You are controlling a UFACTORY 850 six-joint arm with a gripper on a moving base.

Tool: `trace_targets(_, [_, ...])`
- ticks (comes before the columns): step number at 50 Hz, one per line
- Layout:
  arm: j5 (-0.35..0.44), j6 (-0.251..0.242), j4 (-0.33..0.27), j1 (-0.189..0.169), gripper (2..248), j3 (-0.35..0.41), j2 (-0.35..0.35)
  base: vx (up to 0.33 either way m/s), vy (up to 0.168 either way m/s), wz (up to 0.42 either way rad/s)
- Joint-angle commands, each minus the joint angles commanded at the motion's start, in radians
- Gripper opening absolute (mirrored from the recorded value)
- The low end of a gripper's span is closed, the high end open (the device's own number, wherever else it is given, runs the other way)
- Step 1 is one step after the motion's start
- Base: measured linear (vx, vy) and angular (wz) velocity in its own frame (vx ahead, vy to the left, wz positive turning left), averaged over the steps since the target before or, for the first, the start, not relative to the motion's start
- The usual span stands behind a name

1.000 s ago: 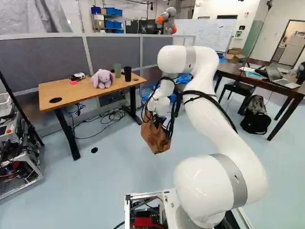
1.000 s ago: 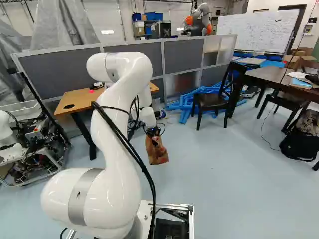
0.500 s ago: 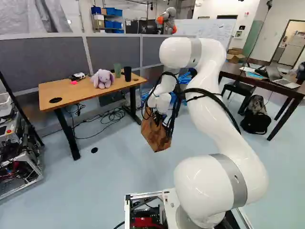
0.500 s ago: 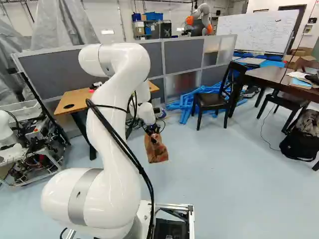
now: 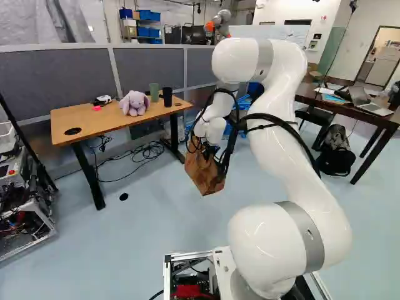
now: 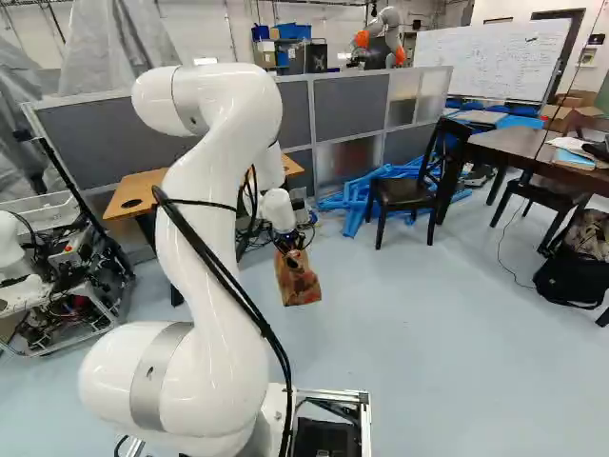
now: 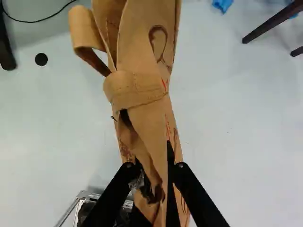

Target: Pick up the bag on the ground and place it on the table

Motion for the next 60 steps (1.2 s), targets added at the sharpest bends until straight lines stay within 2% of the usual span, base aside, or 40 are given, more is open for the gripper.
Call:
trace_targets(29, [-0.013,0.0,0.0,0.0,23,0.05,0.101,0.0,0.0,0.0])
trace_targets(60, [-0.097,0.0,0.0,-0.001,23,0.073,0.193,0.0,0.0,0.0])
